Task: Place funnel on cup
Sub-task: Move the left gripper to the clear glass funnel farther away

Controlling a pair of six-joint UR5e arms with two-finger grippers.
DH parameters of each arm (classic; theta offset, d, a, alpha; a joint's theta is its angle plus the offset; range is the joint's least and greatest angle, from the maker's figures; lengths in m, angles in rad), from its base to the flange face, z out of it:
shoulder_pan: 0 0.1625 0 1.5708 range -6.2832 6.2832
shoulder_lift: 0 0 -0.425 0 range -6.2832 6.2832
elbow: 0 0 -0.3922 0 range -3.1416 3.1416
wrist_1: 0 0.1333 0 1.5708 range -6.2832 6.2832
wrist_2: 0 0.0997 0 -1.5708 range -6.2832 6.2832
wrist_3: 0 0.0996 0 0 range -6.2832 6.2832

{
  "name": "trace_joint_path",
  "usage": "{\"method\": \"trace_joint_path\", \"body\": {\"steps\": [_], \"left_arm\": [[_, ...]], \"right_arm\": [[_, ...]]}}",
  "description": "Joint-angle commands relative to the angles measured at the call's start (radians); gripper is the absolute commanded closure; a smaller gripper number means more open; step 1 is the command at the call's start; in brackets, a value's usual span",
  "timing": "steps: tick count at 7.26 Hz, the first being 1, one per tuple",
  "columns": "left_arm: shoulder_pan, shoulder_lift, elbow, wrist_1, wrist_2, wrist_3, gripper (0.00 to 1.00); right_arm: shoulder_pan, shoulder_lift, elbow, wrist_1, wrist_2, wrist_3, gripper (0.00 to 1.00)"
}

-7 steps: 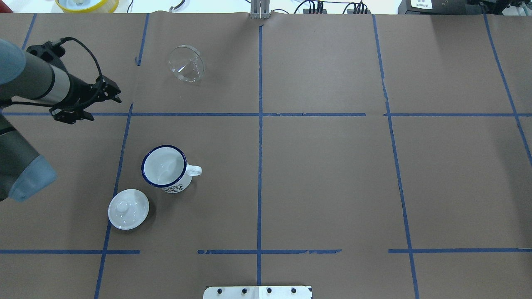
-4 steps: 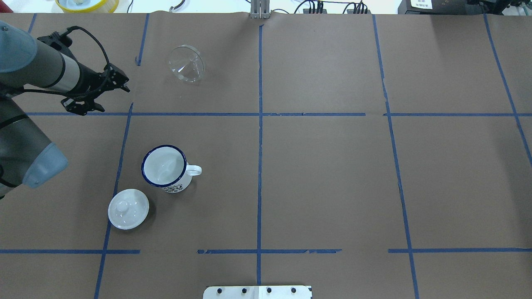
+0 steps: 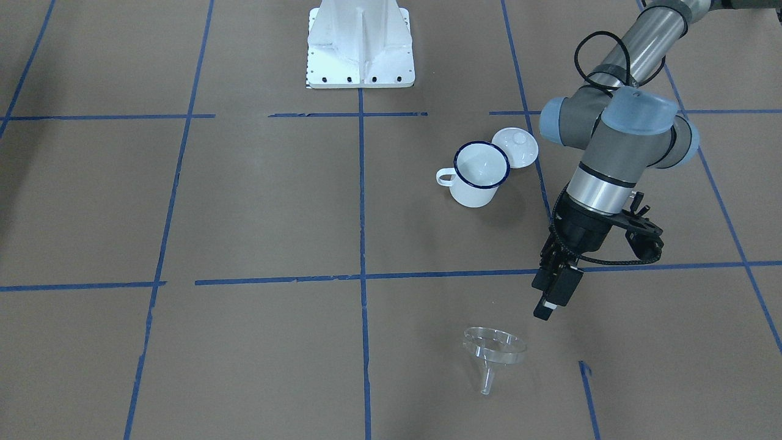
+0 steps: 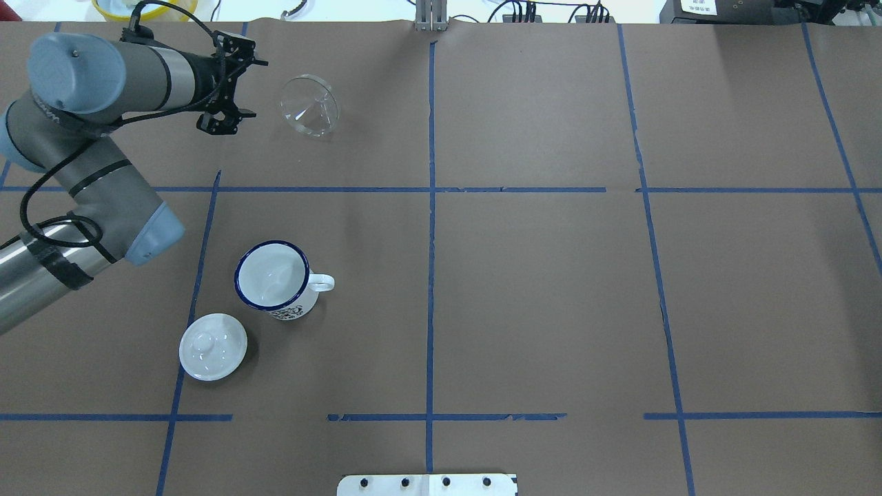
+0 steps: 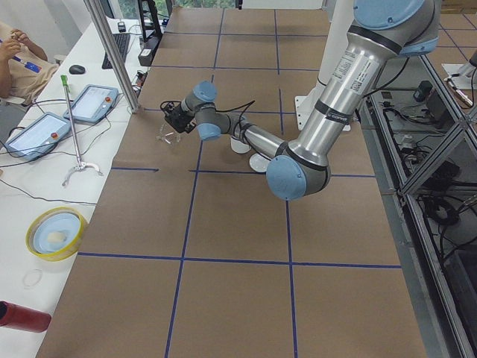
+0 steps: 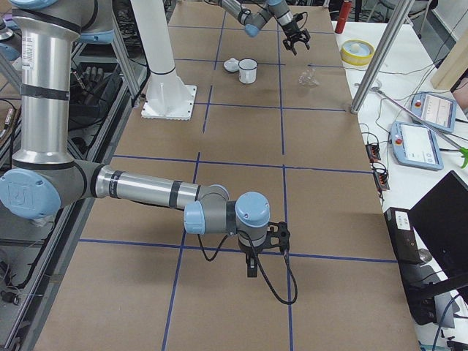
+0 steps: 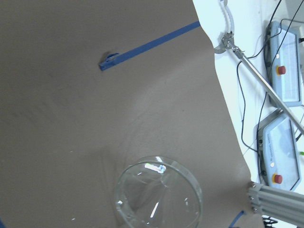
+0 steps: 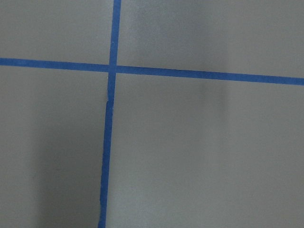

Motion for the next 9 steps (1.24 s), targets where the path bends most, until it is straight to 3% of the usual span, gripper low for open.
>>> {"method": "trace_joint_path", "body": {"steps": [1, 4, 9], "left_arm": [[0.041, -0.071, 0.112, -0.067, 0.132, -0.118, 0.11], [0.072, -0.082, 0.172, -0.105, 0.175, -0.154, 0.05], [0.070, -0.164, 0.331, -0.188, 0.216, -0.164, 0.11]], "right_arm": [[0.000, 0.000, -0.001, 0.000, 0.001, 0.000, 0.00], [0.000, 0.000, 0.001, 0.000, 0.001, 0.000, 0.00], [0.000, 0.000, 0.001, 0.000, 0.001, 0.000, 0.00]]}}
